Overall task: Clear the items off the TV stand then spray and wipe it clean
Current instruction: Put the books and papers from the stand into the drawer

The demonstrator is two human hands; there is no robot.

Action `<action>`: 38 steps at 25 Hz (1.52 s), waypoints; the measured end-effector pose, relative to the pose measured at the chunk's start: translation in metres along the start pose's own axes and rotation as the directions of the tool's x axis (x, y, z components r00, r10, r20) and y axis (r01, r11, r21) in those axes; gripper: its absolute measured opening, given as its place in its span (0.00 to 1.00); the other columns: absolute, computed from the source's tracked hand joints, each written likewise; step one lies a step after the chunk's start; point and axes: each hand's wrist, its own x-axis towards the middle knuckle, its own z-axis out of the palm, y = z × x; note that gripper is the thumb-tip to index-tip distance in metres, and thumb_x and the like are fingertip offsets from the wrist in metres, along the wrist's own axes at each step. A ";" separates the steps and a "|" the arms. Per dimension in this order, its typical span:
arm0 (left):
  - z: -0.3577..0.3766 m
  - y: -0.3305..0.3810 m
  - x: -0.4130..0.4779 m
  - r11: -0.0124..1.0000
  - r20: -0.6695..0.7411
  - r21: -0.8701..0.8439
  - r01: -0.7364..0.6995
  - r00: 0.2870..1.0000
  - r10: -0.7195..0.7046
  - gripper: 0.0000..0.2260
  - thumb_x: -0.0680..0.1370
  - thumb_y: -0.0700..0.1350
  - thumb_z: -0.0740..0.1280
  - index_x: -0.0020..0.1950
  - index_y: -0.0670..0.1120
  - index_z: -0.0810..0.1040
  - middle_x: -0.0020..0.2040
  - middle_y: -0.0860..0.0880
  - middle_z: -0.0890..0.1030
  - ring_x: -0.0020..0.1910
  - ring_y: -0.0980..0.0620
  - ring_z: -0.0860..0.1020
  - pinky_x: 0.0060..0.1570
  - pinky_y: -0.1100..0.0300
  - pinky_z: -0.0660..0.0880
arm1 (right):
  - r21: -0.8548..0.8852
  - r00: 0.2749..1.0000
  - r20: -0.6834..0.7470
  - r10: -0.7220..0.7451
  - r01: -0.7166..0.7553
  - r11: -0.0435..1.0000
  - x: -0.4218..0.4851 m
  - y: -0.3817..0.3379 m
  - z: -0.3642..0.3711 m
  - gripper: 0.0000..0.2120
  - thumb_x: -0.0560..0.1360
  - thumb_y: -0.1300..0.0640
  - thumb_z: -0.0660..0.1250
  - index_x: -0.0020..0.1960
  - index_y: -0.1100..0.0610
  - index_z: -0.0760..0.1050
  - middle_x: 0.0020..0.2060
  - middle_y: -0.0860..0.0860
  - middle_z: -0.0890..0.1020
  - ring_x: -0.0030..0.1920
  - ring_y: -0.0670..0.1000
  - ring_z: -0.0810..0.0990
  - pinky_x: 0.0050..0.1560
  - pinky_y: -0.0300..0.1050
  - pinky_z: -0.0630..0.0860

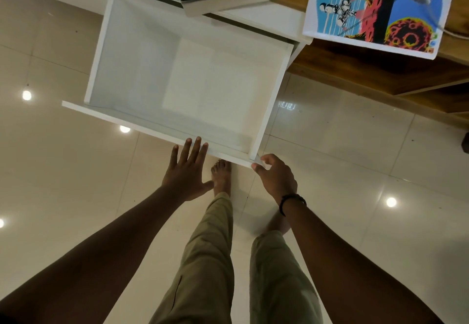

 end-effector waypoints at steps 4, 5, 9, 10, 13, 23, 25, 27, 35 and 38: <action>-0.040 -0.004 0.022 0.996 -0.120 -0.084 -0.002 0.993 -0.008 0.47 0.76 0.71 0.62 0.84 0.50 0.43 0.84 0.45 0.38 0.83 0.39 0.40 0.80 0.38 0.45 | 0.061 0.991 -0.091 -0.101 0.107 0.992 0.013 -0.047 -0.026 0.25 0.78 0.40 0.69 0.71 0.49 0.72 0.68 0.48 0.80 0.65 0.53 0.79 0.55 0.47 0.74; -0.055 -0.006 0.032 0.994 -0.135 -0.106 -0.012 0.991 -0.003 0.47 0.77 0.70 0.62 0.84 0.49 0.44 0.84 0.45 0.39 0.83 0.39 0.41 0.80 0.38 0.48 | 0.070 0.986 -0.115 -0.119 0.127 0.989 0.019 -0.062 -0.035 0.26 0.78 0.39 0.69 0.72 0.49 0.71 0.68 0.48 0.79 0.65 0.53 0.79 0.56 0.47 0.75; -0.121 -0.013 0.073 0.962 -0.179 -0.273 -0.001 0.983 -0.049 0.45 0.78 0.68 0.64 0.84 0.49 0.45 0.85 0.46 0.42 0.83 0.38 0.46 0.77 0.37 0.55 | 0.137 0.968 -0.199 -0.153 0.182 0.974 0.045 -0.120 -0.068 0.25 0.78 0.39 0.69 0.70 0.48 0.72 0.66 0.46 0.80 0.64 0.52 0.79 0.57 0.48 0.75; -0.139 -0.013 0.084 0.927 -0.186 -0.374 0.021 0.978 -0.097 0.45 0.78 0.68 0.64 0.84 0.49 0.46 0.85 0.46 0.43 0.83 0.38 0.47 0.77 0.37 0.56 | 0.150 0.962 -0.218 -0.167 0.202 0.968 0.052 -0.137 -0.077 0.24 0.78 0.39 0.69 0.70 0.48 0.72 0.66 0.45 0.80 0.64 0.51 0.79 0.59 0.49 0.75; -0.195 -0.011 0.119 0.674 -0.129 -0.731 0.106 0.949 -0.289 0.45 0.78 0.65 0.67 0.84 0.46 0.47 0.85 0.46 0.46 0.82 0.39 0.50 0.78 0.38 0.56 | 0.165 0.930 -0.287 -0.230 0.285 0.944 0.078 -0.185 -0.105 0.24 0.78 0.41 0.70 0.71 0.49 0.73 0.66 0.45 0.79 0.66 0.51 0.78 0.60 0.50 0.76; -0.314 -0.041 0.243 -0.231 0.273 -0.957 0.176 0.817 -0.507 0.46 0.72 0.71 0.71 0.78 0.43 0.60 0.57 0.50 0.79 0.46 0.56 0.76 0.47 0.56 0.75 | 0.253 0.876 -0.380 -0.297 0.407 0.878 0.204 -0.290 -0.170 0.34 0.76 0.52 0.76 0.75 0.60 0.64 0.66 0.55 0.79 0.63 0.55 0.80 0.61 0.56 0.82; -0.311 -0.045 0.254 -0.272 0.327 -0.939 0.211 0.793 -0.513 0.44 0.71 0.70 0.72 0.74 0.44 0.61 0.54 0.49 0.80 0.47 0.54 0.78 0.48 0.54 0.79 | 0.319 0.894 -0.345 -0.286 0.398 0.860 0.210 -0.289 -0.171 0.33 0.76 0.57 0.76 0.74 0.61 0.62 0.65 0.56 0.80 0.61 0.54 0.82 0.58 0.54 0.83; -0.308 -0.044 0.254 -0.236 0.320 -0.944 0.231 0.816 -0.481 0.37 0.72 0.70 0.71 0.69 0.44 0.69 0.52 0.48 0.81 0.44 0.52 0.76 0.43 0.57 0.76 | 0.374 0.892 -0.334 -0.307 0.424 0.825 0.203 -0.284 -0.175 0.33 0.77 0.59 0.75 0.75 0.61 0.61 0.66 0.57 0.79 0.62 0.53 0.82 0.58 0.51 0.84; -0.278 0.022 0.181 -0.372 0.149 -0.928 0.026 0.940 -0.307 0.23 0.81 0.61 0.66 0.67 0.45 0.77 0.59 0.47 0.85 0.59 0.47 0.84 0.55 0.52 0.83 | 0.819 0.960 0.275 0.057 -0.265 0.508 0.153 -0.249 -0.171 0.29 0.80 0.38 0.64 0.76 0.51 0.67 0.73 0.58 0.74 0.69 0.60 0.77 0.66 0.58 0.77; -0.234 0.086 0.132 -0.638 0.238 -0.770 0.022 0.937 -0.256 0.19 0.78 0.58 0.70 0.66 0.52 0.77 0.60 0.51 0.85 0.59 0.49 0.84 0.51 0.53 0.83 | 0.875 0.931 0.341 -0.132 -0.263 0.406 0.139 -0.240 -0.155 0.25 0.84 0.44 0.58 0.79 0.52 0.67 0.72 0.58 0.76 0.71 0.62 0.76 0.69 0.64 0.74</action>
